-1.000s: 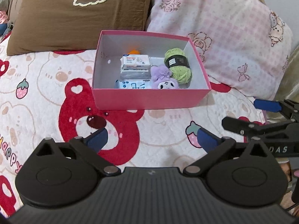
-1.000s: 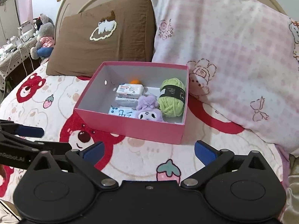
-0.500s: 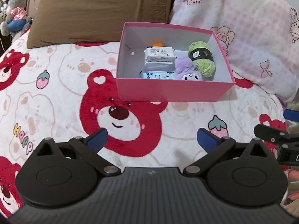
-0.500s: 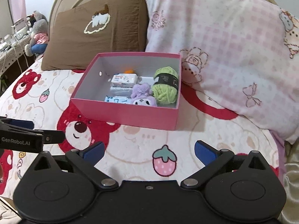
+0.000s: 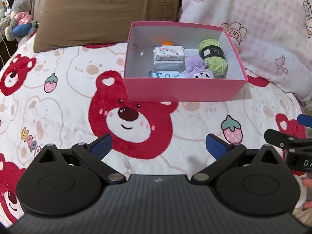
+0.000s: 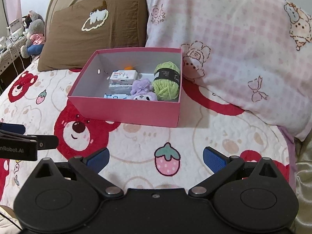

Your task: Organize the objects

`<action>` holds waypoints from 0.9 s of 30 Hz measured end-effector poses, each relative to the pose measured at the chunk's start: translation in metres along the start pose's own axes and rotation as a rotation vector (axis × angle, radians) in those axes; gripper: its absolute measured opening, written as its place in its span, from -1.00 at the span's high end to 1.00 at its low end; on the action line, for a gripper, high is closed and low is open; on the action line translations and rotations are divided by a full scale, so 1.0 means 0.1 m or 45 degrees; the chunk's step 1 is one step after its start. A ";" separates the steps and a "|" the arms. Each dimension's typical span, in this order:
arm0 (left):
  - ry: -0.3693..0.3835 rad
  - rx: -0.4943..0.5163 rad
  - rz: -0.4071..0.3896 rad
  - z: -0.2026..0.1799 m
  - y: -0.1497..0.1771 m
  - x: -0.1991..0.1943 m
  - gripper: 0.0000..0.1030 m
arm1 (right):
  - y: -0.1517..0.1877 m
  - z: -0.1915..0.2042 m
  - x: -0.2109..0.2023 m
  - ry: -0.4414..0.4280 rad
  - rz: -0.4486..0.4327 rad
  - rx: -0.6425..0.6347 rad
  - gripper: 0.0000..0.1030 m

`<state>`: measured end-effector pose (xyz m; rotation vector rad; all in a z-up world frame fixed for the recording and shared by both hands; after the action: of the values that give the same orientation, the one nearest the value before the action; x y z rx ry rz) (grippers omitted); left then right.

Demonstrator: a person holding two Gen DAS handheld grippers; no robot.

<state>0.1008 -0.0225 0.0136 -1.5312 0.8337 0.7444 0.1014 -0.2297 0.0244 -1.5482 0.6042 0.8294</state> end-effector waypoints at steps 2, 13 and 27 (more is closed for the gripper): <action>-0.012 0.024 -0.003 -0.01 -0.01 0.00 -1.00 | 0.00 0.00 0.00 0.003 -0.001 0.002 -1.00; -0.048 0.009 0.052 0.00 -0.02 0.06 -1.00 | -0.04 0.04 -0.17 0.043 -0.075 -0.006 -1.00; -0.043 0.022 0.072 -0.06 0.04 0.09 -1.00 | -0.01 0.03 -0.08 0.039 -0.054 0.011 -1.00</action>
<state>0.1021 -0.0300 0.0045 -1.4808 0.8594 0.8001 0.0969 -0.2273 0.0316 -1.5631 0.5942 0.7711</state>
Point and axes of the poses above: each gripper's, at about its wrist camera, not at the fingertips, and x roughly the way its jaws point, z to its left, y to its underside, the point moved 3 cm from there along x, roughly the way its jaws point, and after that the axes turned 3 degrees about y, right-handed, at the moved point
